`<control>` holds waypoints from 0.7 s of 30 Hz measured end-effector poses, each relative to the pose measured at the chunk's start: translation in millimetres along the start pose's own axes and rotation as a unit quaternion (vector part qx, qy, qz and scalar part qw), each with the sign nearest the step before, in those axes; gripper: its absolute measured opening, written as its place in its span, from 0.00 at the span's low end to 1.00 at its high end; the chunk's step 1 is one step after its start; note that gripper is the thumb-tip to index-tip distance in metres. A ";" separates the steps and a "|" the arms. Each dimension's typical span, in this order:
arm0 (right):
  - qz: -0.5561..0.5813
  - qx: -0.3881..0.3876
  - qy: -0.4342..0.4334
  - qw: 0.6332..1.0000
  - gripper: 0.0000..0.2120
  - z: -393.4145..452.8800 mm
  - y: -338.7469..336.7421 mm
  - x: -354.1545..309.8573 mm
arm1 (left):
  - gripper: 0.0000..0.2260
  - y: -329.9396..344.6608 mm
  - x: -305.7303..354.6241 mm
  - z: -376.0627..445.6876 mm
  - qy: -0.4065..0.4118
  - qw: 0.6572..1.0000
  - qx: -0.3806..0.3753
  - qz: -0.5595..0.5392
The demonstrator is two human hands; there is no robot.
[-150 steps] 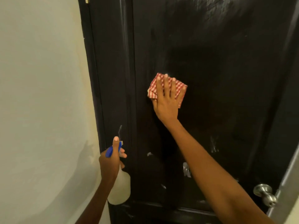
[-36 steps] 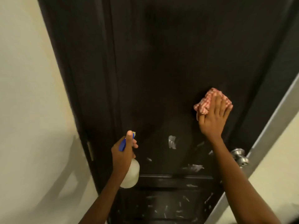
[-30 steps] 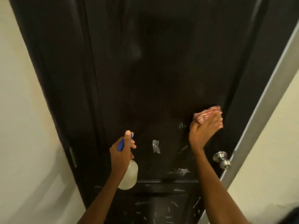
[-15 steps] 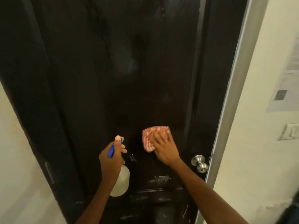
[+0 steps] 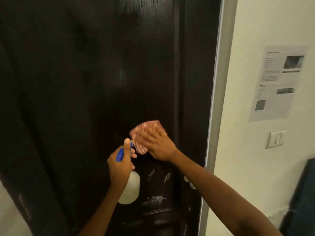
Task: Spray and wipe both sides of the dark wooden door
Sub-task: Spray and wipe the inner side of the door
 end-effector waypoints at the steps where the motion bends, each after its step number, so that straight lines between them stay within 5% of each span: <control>1: -0.017 -0.024 -0.046 0.998 0.37 -8.5 8.1 -6.3 | 0.21 1.8 0.8 -1.5 0.003 1.000 0.001 0.002; 3: -0.035 -0.001 0.009 0.999 0.39 -24.7 3.9 13.3 | 0.22 2.5 -1.0 -1.9 0.003 1.000 -0.001 0.004; 6: 0.031 0.086 0.308 0.947 0.37 -84.9 1.0 74.0 | 0.25 5.3 -5.5 0.4 0.002 1.000 -0.011 0.000; 10: 0.221 0.168 0.612 0.741 0.37 -180.4 58.3 41.1 | 0.26 15.3 -15.0 -6.4 -0.004 1.000 -0.030 0.007; 14: 0.353 0.200 0.736 0.542 0.41 -203.9 100.2 -18.1 | 0.28 25.2 -23.7 -12.2 -0.007 0.999 -0.045 0.021; 16: 0.369 0.228 0.767 0.473 0.40 -195.6 91.6 -6.8 | 0.29 25.1 -28.5 -12.7 -0.023 0.999 -0.046 0.018; 18: 0.358 0.270 0.750 0.486 0.39 -178.0 69.4 11.8 | 0.29 22.9 -33.4 -15.9 -0.021 0.998 -0.046 0.021; 21: 0.298 0.272 0.635 0.660 0.41 -134.8 27.9 45.9 | 0.32 20.9 -38.4 -18.6 -0.019 0.998 -0.055 0.014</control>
Point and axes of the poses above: each hand's wrist, its own z-axis towards the middle knuckle, its own y-axis out of the palm, x = y × z, the point moved 9 cm from there along z, towards the middle knuckle, and after that the axes turned 9 degrees about -y, right-handed, at the moved point
